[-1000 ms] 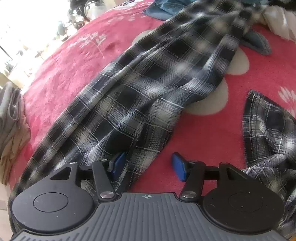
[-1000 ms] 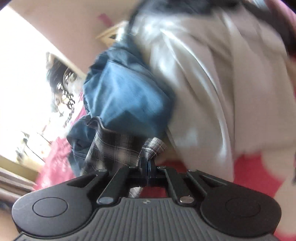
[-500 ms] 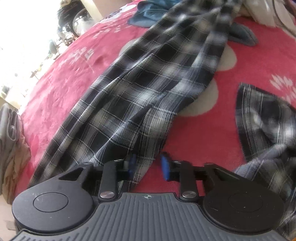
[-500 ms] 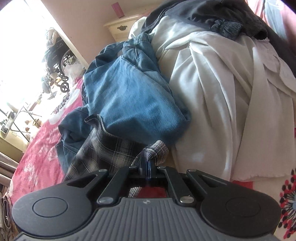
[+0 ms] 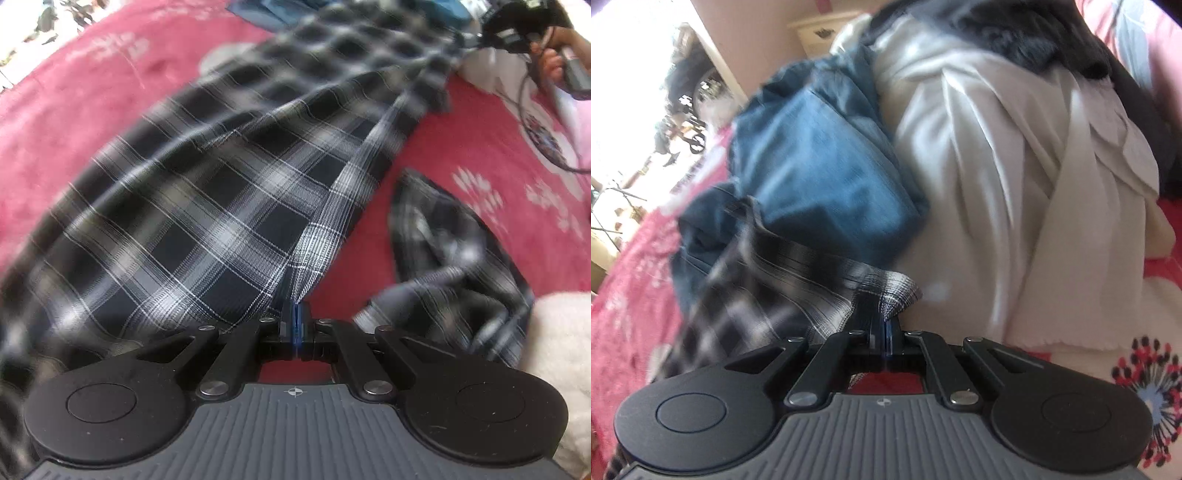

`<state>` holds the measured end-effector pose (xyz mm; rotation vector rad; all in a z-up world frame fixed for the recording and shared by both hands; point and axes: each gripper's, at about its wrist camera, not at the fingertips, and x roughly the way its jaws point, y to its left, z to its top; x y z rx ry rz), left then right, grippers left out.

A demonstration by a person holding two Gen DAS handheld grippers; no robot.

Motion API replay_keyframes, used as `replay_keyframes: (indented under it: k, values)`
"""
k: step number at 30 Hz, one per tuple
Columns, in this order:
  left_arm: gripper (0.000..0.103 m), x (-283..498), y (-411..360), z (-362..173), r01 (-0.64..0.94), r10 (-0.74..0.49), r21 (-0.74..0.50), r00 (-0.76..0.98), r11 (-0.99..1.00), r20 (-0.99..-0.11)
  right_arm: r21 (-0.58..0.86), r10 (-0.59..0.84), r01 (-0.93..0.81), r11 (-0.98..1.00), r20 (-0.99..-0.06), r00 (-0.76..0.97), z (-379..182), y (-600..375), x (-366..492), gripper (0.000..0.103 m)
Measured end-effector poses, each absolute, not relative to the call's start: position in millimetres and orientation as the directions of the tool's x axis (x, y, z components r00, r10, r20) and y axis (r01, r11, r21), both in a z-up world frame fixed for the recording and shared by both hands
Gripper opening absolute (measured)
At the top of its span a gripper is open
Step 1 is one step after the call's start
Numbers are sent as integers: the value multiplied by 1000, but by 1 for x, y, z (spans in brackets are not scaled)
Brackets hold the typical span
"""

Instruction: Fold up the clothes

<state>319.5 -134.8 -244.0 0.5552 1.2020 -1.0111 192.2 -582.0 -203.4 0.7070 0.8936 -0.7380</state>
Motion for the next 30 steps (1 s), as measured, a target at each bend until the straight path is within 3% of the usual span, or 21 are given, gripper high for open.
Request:
replay_keyframes:
  k: [8, 12, 13, 15, 16, 19, 22, 27, 29, 30]
  values:
    - [0, 322, -131, -274, 849, -304, -224, -79, 478, -949, 23, -324, 777, 630, -900, 290, -237, -577, 201, 3]
    - [5, 325, -130, -272, 822, -309, -256, -103, 509, -945, -86, -367, 732, 676, -900, 234, -250, -573, 204, 34]
    - [14, 324, -130, -271, 818, -312, -263, -108, 512, -944, -109, -385, 727, 678, -895, 225, -247, -572, 202, 38]
    - [35, 320, -130, -264, 818, -322, -268, -108, 509, -941, -136, -421, 714, 687, -875, 239, -232, -565, 193, 38]
    - [37, 317, -130, -260, 820, -325, -267, -105, 507, -940, -154, -450, 707, 691, -856, 253, -221, -559, 189, 38]
    - [39, 307, -132, -247, 823, -349, -263, -85, 503, -933, -161, -501, 659, 735, -784, 367, -185, -535, 185, 38]
    - [39, 309, -134, -245, 803, -385, -282, -71, 526, -920, -98, -410, 526, 845, -749, 520, -165, -514, 213, 36]
    - [38, 305, -140, -267, 761, -347, -268, -60, 591, -936, -53, -259, 350, 935, -777, 574, -193, -505, 296, 27]
    - [39, 303, -140, -272, 753, -350, -263, -46, 603, -936, -116, -307, 352, 929, -771, 558, -210, -520, 323, 22]
    - [39, 301, -140, -273, 746, -355, -263, -38, 612, -934, -149, -336, 356, 923, -765, 550, -219, -528, 336, 16]
